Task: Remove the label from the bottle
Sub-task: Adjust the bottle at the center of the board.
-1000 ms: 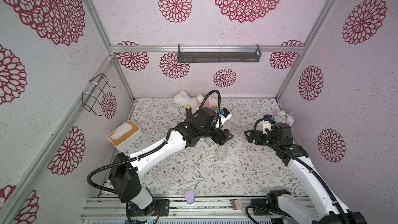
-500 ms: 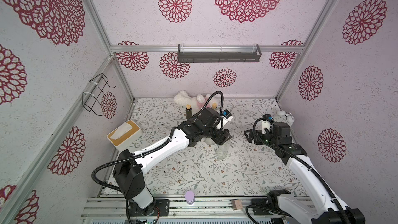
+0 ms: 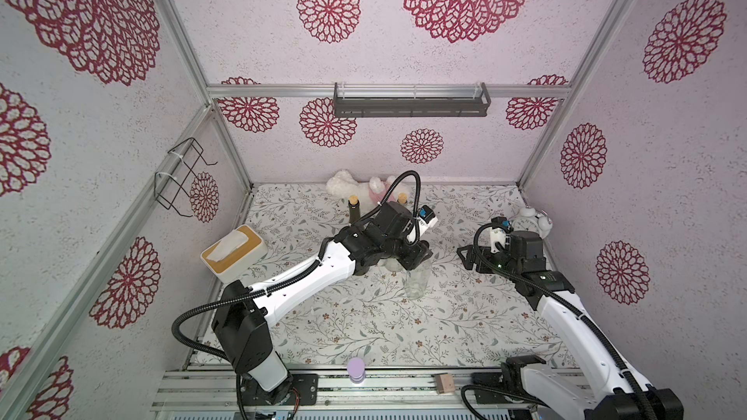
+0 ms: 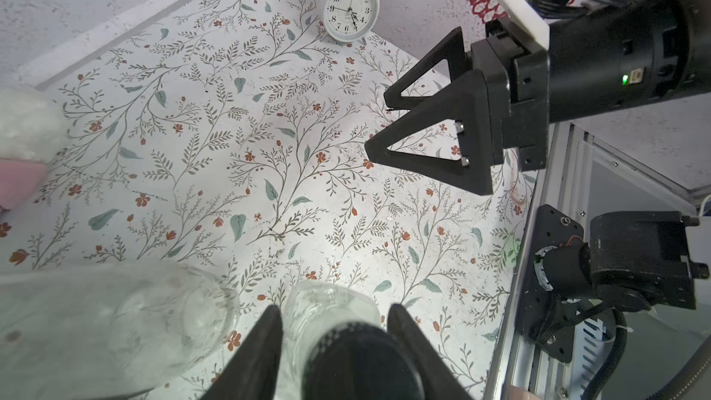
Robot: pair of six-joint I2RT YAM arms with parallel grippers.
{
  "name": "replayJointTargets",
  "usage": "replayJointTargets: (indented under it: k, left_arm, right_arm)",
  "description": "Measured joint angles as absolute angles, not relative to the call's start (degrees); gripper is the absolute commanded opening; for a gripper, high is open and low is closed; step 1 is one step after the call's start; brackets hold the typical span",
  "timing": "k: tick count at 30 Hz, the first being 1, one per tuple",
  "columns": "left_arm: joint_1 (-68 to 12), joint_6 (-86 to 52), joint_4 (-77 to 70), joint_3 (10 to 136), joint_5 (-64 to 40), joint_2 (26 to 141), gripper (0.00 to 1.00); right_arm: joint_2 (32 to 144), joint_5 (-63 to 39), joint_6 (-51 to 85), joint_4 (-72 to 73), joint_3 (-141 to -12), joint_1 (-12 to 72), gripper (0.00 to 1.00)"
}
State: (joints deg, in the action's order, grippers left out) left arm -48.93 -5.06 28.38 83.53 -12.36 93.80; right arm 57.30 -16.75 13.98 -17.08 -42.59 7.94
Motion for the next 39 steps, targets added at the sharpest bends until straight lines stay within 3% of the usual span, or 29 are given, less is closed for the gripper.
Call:
replayJointTargets:
  k: [22,26,39]
  left_arm:
    - [-51.2,-5.4,31.2,85.4,-5.1,93.9,0.20]
    - [-52.4,-7.4,32.1,86.9,0.1,94.6,0.14]
    - [-60.4,-24.5,37.4,100.2,25.4,102.5,0.12]
  right_arm:
    - [57.1,-16.7,13.5,-17.0,-42.5,7.9,0.89]
    - [57.1,-16.8,13.1,-17.0,-42.6,7.9,0.89]
    - [57.3,-18.2,13.1,-16.4,-43.1,7.9,0.89]
